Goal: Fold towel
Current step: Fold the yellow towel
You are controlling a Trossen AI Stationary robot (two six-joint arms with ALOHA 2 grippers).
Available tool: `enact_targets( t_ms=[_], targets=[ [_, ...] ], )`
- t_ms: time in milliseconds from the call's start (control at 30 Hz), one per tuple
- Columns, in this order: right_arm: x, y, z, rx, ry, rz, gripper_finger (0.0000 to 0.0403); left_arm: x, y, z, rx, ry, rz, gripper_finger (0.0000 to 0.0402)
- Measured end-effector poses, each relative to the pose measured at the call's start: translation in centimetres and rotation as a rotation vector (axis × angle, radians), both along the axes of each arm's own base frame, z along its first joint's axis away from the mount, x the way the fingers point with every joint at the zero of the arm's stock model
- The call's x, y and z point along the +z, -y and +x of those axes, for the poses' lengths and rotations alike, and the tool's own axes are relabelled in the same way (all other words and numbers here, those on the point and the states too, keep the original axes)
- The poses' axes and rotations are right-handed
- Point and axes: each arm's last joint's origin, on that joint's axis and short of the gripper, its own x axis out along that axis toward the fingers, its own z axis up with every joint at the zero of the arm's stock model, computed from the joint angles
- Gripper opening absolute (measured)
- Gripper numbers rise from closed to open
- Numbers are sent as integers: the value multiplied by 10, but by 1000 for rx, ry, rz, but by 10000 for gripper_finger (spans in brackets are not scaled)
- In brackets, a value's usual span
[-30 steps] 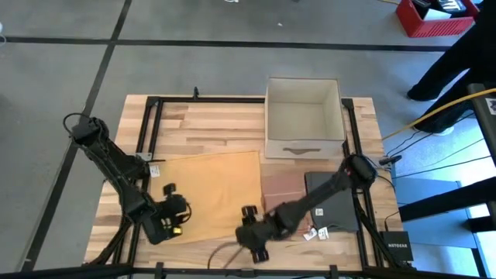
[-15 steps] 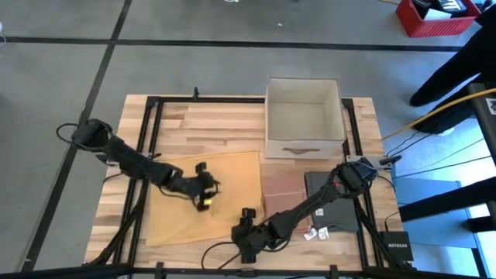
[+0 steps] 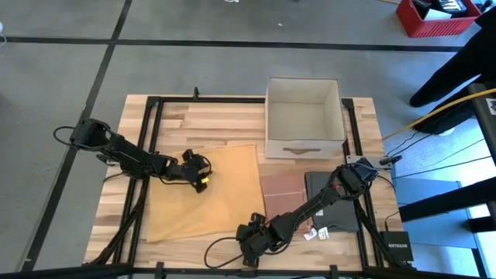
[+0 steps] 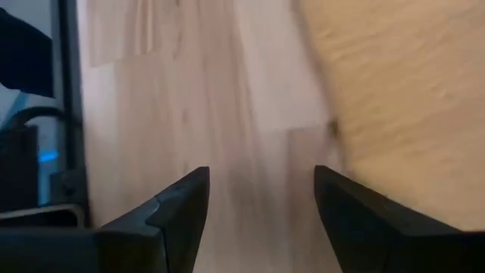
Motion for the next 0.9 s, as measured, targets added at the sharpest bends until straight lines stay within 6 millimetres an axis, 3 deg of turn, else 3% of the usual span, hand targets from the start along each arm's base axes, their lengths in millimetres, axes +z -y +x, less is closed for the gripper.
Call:
enact_targets(
  t_ms=[133,233,333,467,567,700,900],
  targets=[
    [8,-3,0,0,-26,11,238,1,1,1,-23,15,8,155],
    [29,2,6,13,5,-42,238,8,6,5,-84,69,-30,155],
    [47,10,12,37,53,-142,238,26,19,13,-201,143,-121,155],
    [41,26,17,109,18,-226,238,56,44,14,-380,200,-272,155],
    [30,39,20,146,-13,-227,238,64,68,-3,-447,93,-368,155],
    [17,52,18,176,-70,-254,238,48,92,-42,-408,-186,-449,155],
    [11,55,16,173,-78,-287,238,42,118,-83,-368,-354,-506,155]
  ],
)
